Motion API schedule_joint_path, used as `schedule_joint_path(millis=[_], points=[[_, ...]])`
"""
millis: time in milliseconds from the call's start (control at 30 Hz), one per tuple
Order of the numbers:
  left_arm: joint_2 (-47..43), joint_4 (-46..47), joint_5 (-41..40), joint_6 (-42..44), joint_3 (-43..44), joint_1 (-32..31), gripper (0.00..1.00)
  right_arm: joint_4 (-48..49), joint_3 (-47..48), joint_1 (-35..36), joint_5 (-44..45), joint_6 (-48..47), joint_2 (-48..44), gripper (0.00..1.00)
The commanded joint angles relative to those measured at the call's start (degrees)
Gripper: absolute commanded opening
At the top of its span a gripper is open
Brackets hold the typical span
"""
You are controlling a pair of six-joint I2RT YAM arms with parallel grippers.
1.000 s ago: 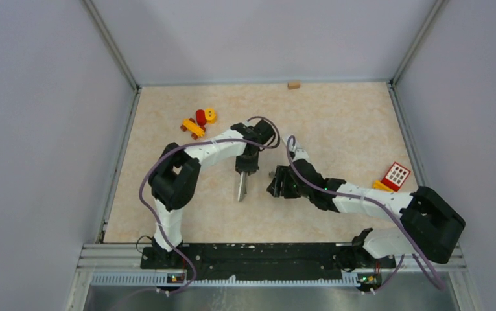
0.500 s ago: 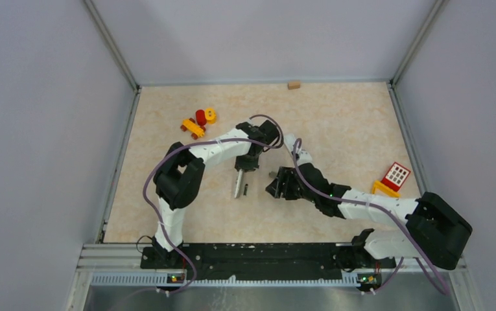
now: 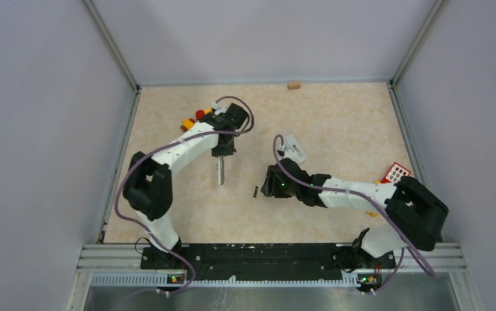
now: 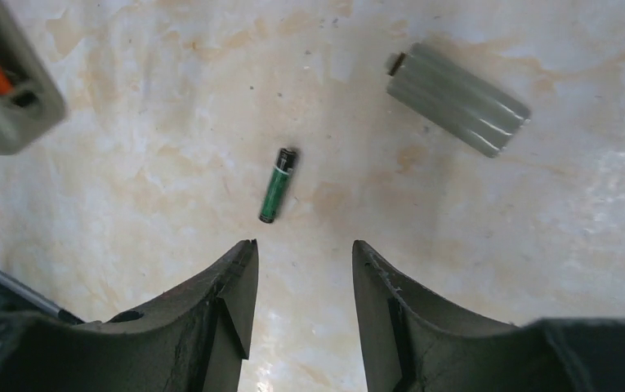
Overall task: Load the batteries into the remote control
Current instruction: Pick up the battery from the center of the board.
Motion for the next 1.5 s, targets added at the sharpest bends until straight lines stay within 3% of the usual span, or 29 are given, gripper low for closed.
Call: schedule_joint_path(millis=[0,367,667,833,1000,1133,1267,1467], points=[[-11.6,4.1,-0.5,1.1,-3.3,6.0,0.00,-17.3,12.6,4.8,9.8,6.5,9.1,0.47],[-23.0,11.1,0.0,0.6,-11.0,13.4,0.00,-31.0,26.5,7.0,14.6,12.6,22.4,0.45],[-24.6,13.4,2.0,2.1,-12.7,15.8,0.00,-36.6,31.1,7.0,15.8,13.5,28.3,0.23],[-24.6,13.8,2.9,1.8,-13.0,16.0,0.00,-36.4,31.7,7.1,17.4,11.5,28.8,0.00],[-25.5,15.5,5.4,1.7,-14.3,16.1,0.00,-33.0,30.3,7.2,21.3,8.0,23.9,0.00],[-26.4,19.7,14.3,2.3,-16.2,16.0,0.00,-28.2,29.2,7.0,23.5,3.6,16.0,0.00],[-29.1,28.1,30.0,3.0,-20.0,16.0,0.00,-20.3,27.3,6.2,22.4,-3.2,7.1,0.00],[-32.4,46.4,54.5,0.4,-26.2,16.0,0.00,-0.6,21.4,5.7,14.5,-15.3,-5.7,0.00]])
